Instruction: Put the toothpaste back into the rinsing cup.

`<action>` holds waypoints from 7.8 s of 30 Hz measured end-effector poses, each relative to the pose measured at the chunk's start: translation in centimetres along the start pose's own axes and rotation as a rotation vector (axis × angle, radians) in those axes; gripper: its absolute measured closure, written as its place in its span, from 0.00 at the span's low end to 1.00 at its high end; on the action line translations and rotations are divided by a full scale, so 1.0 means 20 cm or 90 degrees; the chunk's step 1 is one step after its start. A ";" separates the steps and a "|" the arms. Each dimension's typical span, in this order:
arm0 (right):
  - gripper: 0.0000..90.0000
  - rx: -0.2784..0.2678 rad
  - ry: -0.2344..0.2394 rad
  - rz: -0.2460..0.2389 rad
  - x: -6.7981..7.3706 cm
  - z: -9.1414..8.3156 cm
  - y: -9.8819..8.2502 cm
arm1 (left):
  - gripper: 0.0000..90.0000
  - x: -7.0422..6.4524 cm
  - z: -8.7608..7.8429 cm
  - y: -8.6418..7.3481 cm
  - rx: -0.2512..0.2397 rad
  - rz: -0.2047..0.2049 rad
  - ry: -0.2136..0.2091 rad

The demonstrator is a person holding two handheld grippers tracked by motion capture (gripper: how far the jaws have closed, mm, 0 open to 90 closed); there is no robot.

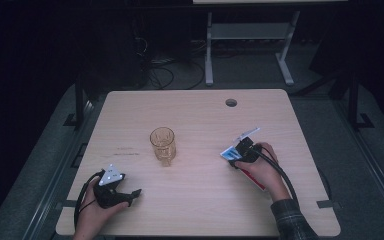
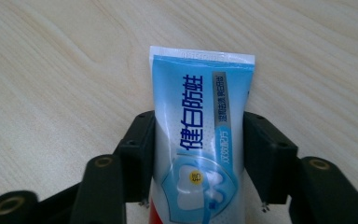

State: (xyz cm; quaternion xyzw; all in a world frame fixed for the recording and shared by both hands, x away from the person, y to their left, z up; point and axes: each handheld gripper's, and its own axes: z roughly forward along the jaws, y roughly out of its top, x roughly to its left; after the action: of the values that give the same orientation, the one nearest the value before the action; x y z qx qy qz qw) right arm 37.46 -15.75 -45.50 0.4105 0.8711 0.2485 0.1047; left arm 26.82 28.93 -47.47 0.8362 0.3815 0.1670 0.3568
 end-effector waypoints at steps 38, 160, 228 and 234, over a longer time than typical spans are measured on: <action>0.81 -0.119 0.102 0.094 -0.11 -0.22 -0.03 | 0.15 0.00 0.00 0.00 0.000 0.000 0.000; 0.79 -0.389 0.256 -0.120 0.48 -0.40 1.13 | 0.15 0.00 0.00 0.00 0.000 0.006 -0.008; 0.65 -0.297 0.274 -0.105 0.53 0.12 1.00 | 0.15 -0.01 0.00 0.00 0.001 0.011 -0.012; 0.49 -0.307 0.249 -0.100 0.49 0.07 0.99 | 0.15 -0.01 0.00 0.00 0.002 0.010 -0.012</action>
State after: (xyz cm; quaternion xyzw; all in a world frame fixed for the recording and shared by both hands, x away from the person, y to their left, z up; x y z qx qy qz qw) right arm 44.82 2.94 -36.30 0.2499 0.8198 0.5129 0.0487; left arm 26.73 28.87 -47.45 0.8414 0.3715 0.1615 0.3578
